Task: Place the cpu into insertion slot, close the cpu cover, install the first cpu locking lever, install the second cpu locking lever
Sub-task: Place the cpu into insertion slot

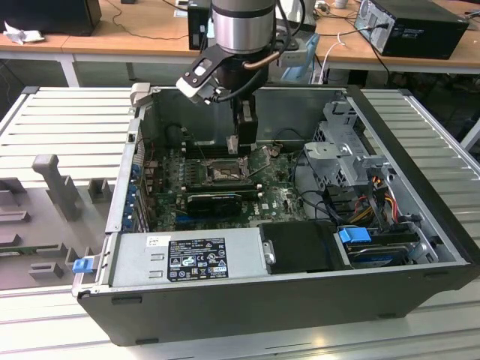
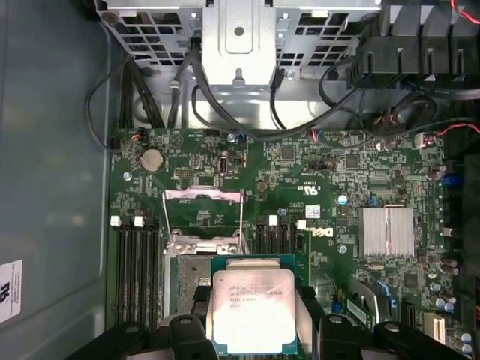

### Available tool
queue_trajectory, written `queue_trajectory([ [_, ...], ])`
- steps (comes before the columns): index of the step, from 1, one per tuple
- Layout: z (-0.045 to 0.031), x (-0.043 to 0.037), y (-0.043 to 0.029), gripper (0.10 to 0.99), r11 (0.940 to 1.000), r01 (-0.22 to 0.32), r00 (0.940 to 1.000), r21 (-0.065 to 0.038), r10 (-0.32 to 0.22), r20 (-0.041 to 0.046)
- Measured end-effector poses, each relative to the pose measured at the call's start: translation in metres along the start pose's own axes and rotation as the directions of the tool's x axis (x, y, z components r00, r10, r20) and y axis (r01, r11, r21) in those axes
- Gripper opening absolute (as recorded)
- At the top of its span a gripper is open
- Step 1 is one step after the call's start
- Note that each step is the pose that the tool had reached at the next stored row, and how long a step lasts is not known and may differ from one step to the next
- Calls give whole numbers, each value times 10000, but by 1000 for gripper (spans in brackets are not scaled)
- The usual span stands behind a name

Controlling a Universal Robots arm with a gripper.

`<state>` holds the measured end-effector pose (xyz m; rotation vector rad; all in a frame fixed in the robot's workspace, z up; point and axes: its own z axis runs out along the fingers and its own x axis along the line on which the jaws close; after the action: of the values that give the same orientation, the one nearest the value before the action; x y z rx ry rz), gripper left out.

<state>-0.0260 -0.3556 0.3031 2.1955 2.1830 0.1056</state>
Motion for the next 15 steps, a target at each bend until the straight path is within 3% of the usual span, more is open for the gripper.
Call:
queue_trajectory([
  [9,97,-1,-32,525,10000,0,10000,-1,0,0],
  [15,201,5,-50,525,10000,0,10000,12,0,-8],
])
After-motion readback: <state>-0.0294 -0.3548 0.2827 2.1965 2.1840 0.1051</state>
